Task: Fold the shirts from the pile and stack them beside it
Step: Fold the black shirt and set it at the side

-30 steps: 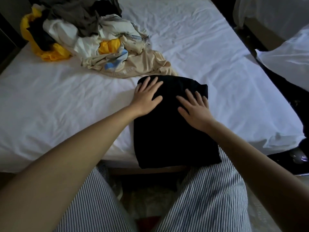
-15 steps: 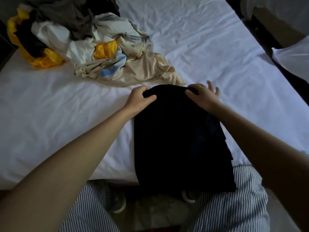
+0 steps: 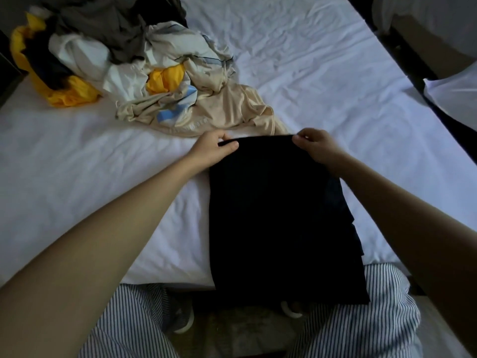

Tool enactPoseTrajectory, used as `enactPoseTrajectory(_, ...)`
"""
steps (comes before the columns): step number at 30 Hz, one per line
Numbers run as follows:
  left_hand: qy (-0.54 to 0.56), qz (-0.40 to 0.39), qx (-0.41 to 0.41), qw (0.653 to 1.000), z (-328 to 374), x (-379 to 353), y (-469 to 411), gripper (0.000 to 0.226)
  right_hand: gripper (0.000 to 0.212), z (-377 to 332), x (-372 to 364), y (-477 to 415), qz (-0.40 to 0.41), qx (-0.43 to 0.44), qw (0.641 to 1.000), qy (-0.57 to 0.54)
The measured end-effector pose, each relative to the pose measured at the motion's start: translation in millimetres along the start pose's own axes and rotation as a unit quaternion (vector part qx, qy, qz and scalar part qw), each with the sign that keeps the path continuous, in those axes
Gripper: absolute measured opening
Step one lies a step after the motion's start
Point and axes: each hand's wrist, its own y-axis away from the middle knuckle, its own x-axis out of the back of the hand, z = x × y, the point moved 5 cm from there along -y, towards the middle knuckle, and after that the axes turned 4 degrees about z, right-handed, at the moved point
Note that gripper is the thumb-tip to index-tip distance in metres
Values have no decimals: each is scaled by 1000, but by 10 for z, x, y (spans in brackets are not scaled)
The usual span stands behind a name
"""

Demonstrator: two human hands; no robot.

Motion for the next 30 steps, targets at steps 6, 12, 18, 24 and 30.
enactPoseTrajectory(6, -273, 142, -7, 952, 144, -66, 73, 25, 18, 89, -96, 38, 164, 36, 968, 187)
enactPoseTrajectory(12, -308, 129, -315, 888, 560, -515, 428, 54, 34, -185, -236, 601, 201, 254, 906, 271)
enactPoseTrajectory(18, -415, -75, -156, 893, 262, -928, 383, 58, 52, 346, -358, 596, 37, 74, 918, 388)
enactPoseTrajectory(24, -344, -37, -12, 938, 297, -815, 153, 58, 57, 578, -158, 923, 92, -102, 941, 309)
enactPoseTrajectory(30, -392, -72, -37, 916, 577, -906, 95, 85, 57, 513, -261, 1424, 166, -92, 936, 297)
